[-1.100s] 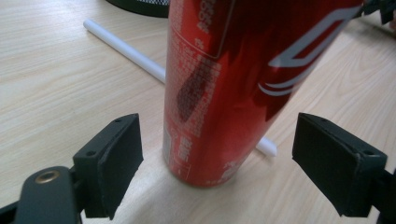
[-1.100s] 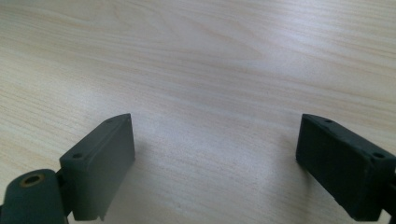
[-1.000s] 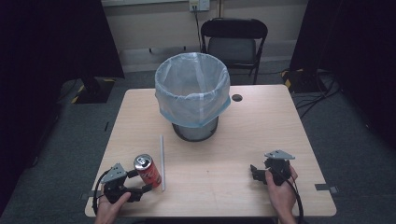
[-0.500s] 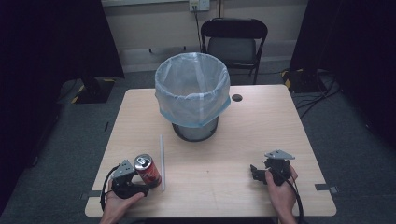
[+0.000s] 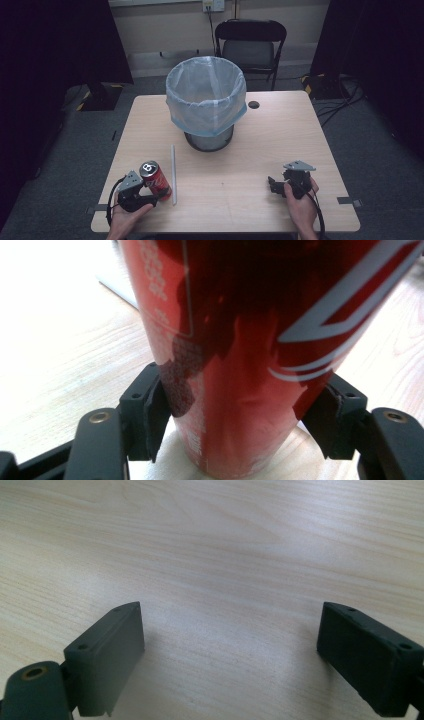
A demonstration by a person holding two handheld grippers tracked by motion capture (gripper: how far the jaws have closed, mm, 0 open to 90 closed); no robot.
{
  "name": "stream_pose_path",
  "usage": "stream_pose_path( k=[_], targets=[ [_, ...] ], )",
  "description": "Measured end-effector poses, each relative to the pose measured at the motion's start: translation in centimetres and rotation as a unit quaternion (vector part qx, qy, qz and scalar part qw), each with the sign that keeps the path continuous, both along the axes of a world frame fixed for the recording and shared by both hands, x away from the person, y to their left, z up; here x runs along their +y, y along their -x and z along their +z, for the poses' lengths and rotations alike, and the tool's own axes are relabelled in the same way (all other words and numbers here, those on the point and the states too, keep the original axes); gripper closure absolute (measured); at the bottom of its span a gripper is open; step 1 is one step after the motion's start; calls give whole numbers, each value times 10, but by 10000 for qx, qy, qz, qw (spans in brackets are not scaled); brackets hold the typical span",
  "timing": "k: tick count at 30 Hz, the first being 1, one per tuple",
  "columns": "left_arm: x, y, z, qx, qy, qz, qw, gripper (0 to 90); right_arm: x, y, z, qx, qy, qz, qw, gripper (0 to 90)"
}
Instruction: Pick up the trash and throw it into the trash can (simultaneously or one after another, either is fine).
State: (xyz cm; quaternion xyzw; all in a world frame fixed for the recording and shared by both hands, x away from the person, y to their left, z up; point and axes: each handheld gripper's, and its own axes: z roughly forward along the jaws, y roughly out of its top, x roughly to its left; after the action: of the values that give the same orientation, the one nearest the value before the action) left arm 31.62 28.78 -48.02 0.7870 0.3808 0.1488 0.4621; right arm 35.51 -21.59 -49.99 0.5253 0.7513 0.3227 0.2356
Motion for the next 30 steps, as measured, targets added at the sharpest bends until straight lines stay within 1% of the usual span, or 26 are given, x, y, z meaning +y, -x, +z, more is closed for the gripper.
stream_pose_path(
  k=[3,11,13,16,17,19,24,27,28,29,30],
  targets=[
    [0,1,1,6,29,-25,10000,342,0,0,0,0,0,0,10000,107],
    [2,2,4,-10,27,66,10000,342,0,0,0,1,-1,-1,10000,107],
    [3,2,5,-5,61,105,9999,342,0,0,0,-1,0,-1,10000,107],
    [4,2,8,-58,112,133,9998,342,0,0,0,-1,0,0,10000,107],
    [4,3,8,-60,127,108,9998,343,0,0,0,-1,0,0,10000,107],
    [3,3,10,-83,115,60,9999,343,0,0,0,0,-1,-1,10000,107],
    [0,4,16,-119,137,57,9998,343,0,0,0,-1,1,0,10000,107],
    [0,2,22,-185,208,115,9995,344,0,0,0,-2,2,0,10000,107],
    [0,1,24,-204,189,146,9995,343,0,0,0,-2,1,-1,10000,107],
    [-1,0,25,-218,228,138,9994,344,0,0,0,-1,1,-1,10000,107],
    [-1,-1,27,-234,206,133,9994,344,0,0,0,-2,1,-1,10000,107]
  ],
)
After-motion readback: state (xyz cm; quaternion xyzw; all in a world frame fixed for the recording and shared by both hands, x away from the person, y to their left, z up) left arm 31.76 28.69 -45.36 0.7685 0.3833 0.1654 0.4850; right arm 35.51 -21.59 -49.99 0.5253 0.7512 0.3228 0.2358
